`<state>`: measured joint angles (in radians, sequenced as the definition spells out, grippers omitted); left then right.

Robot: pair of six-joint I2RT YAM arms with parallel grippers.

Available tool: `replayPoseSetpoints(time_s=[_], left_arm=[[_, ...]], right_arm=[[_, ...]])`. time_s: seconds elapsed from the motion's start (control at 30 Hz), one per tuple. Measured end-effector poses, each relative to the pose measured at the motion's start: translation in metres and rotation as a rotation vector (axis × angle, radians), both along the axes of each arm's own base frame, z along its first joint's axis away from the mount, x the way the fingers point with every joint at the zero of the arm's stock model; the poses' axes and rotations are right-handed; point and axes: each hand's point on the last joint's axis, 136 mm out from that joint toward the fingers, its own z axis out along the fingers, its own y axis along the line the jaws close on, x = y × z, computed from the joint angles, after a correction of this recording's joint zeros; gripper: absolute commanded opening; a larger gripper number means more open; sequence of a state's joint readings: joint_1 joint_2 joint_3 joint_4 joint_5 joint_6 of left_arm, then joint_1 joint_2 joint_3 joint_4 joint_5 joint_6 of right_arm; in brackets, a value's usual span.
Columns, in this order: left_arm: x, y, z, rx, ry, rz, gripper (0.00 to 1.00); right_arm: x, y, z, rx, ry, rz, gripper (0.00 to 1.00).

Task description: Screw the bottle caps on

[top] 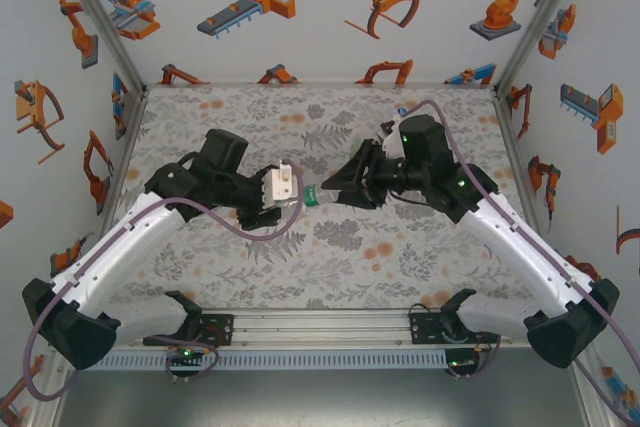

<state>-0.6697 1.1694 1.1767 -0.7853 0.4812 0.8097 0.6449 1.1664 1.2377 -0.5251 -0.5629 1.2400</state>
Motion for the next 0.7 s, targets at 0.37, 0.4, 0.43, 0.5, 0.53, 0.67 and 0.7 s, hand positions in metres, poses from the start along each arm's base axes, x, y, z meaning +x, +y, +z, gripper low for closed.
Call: replayPoseSetpoints(time_s=[0.37,0.4,0.43,0.5,0.53,0.67,0.7], left_arm=[[-0.001,-0.021,0.037,-0.158,-0.099,-0.066,0.00],[-0.001,-0.022,0.037,-0.162,-0.098,-0.070,0.00],[-0.002,-0.022,0.037,-0.165,-0.096,-0.073,0.00],[-0.003,-0.023,0.038,-0.169,-0.092,-0.077,0.00],[-0.003,-0.023,0.038,-0.172,-0.091,-0.078,0.00],[-0.004,-0.024,0.039,-0.180,-0.084,-0.083,0.00],[-0.005,-0.024,0.039,-0.182,-0.080,-0.084,0.00]], right_arm=[[-0.016,-0.017,0.095,-0.153,-0.710,0.258,0.68],[-0.019,-0.016,0.097,-0.175,-0.805,0.313,0.68],[-0.021,-0.015,0.096,-0.191,-0.881,0.361,0.68],[-0.028,-0.012,0.096,-0.216,-1.051,0.476,0.68],[-0.031,-0.011,0.096,-0.223,-1.126,0.525,0.67],[-0.055,-0.006,0.088,-0.219,-1.503,0.776,0.63],[-0.060,-0.006,0.082,-0.214,-1.564,0.821,0.61]])
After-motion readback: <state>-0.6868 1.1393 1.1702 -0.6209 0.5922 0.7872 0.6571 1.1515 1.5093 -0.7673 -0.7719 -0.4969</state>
